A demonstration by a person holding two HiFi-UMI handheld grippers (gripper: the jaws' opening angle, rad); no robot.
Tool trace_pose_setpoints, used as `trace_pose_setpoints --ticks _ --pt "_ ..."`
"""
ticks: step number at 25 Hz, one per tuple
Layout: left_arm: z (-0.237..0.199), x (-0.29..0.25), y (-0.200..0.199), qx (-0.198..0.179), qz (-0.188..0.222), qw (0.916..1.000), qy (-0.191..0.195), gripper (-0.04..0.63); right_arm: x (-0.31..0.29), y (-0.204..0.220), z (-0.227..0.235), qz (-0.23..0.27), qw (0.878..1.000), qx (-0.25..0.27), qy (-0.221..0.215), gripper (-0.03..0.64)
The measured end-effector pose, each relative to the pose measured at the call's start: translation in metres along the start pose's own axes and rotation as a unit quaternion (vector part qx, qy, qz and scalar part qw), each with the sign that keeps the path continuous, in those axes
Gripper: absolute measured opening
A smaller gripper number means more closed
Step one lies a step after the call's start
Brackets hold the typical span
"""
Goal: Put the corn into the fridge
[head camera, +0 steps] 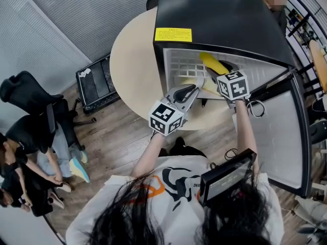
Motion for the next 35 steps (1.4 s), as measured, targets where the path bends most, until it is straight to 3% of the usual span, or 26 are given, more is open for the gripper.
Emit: trace_pose_setpoints --ticks 3,11,18,25,35 --pt "0.0 0.003 0.0 -0.001 0.0 1.0 0.0 0.043 -0.003 0.001 -0.002 -0.004 1.0 0.015 0.018 0.256" --pt "0.002 0.011 -0.001 -0.004 0.001 1.0 0.002 0.043 0.003 0.001 0.005 0.005 0.999 -0.014 0.041 0.27" --pt "0.006 0.014 -0.002 -0.003 -0.001 0.9999 0.01 0.043 0.029 -0.012 0.009 0.04 0.995 -0.071 0.05 0.27" --pt "0.013 0.021 -0.003 -0.005 -0.002 0.9998 0.018 0.043 0.075 -0.023 -0.009 0.1 0.98 -0.167 0.035 0.268" --pt "0.029 0.051 -0.004 -0.007 -0.006 0.9996 0.028 0.043 0.12 -0.022 -0.062 0.142 0.96 -0.237 0.04 0.258"
Point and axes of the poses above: the fingertips, and each gripper's own axes: x backward along the fingers, z to its right, y out of its underside, the point moved 1 cm from there along x, backward along the fingers, and after that the axes turned 12 degrees about y, right-handed, at the moved point
